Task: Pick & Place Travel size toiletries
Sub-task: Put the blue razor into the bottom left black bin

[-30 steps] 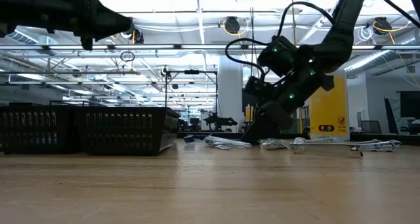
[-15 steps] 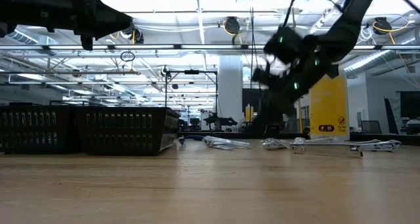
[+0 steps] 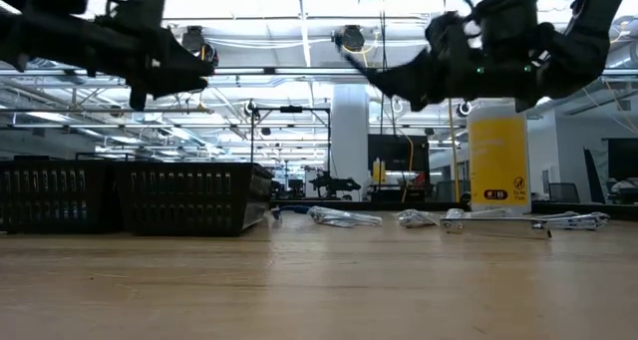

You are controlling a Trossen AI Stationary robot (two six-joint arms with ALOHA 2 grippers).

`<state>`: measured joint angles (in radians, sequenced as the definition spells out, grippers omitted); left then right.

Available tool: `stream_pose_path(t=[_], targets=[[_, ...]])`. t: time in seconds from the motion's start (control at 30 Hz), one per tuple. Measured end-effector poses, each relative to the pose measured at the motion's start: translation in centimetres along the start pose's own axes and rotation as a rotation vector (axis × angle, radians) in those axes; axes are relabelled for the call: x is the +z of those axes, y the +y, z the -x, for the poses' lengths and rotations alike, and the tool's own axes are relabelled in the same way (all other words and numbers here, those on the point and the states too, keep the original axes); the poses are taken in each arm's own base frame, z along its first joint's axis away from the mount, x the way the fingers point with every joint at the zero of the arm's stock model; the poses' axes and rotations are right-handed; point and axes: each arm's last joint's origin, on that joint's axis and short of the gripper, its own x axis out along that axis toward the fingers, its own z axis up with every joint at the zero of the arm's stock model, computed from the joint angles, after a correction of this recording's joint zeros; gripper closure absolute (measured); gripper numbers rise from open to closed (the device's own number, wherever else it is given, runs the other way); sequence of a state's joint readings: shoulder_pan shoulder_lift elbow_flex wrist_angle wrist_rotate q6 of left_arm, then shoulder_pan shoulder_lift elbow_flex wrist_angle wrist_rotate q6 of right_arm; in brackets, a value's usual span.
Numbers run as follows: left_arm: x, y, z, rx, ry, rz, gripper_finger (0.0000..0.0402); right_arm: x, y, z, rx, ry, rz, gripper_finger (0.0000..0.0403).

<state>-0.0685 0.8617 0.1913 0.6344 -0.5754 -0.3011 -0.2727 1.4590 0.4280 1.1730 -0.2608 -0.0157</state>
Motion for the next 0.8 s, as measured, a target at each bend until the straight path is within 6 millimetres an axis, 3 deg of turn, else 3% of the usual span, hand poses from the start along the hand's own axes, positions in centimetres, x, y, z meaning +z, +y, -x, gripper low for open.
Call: stream_pose_path(t=[0.17, 0.33, 0.8], targets=[[-0.9, 0.1, -1.8, -0.017, 0.001, 0.006, 0.0175, 0.5, 1.0, 0.0, 0.087, -0.061, -0.025, 0.0384], [-0.7, -1.4, -4.5, -0.162, -0.016, -0.027, 0.0138, 0.5, 1.7, -0.1, 0.118, -0.063, -0.016, 0.0384], [0.3, -8.0, -14.3, -0.422, -0.049, -0.282, 0.0160, 0.6, 2.3, -0.2, 0.140, -0.072, -0.017, 0.0384]])
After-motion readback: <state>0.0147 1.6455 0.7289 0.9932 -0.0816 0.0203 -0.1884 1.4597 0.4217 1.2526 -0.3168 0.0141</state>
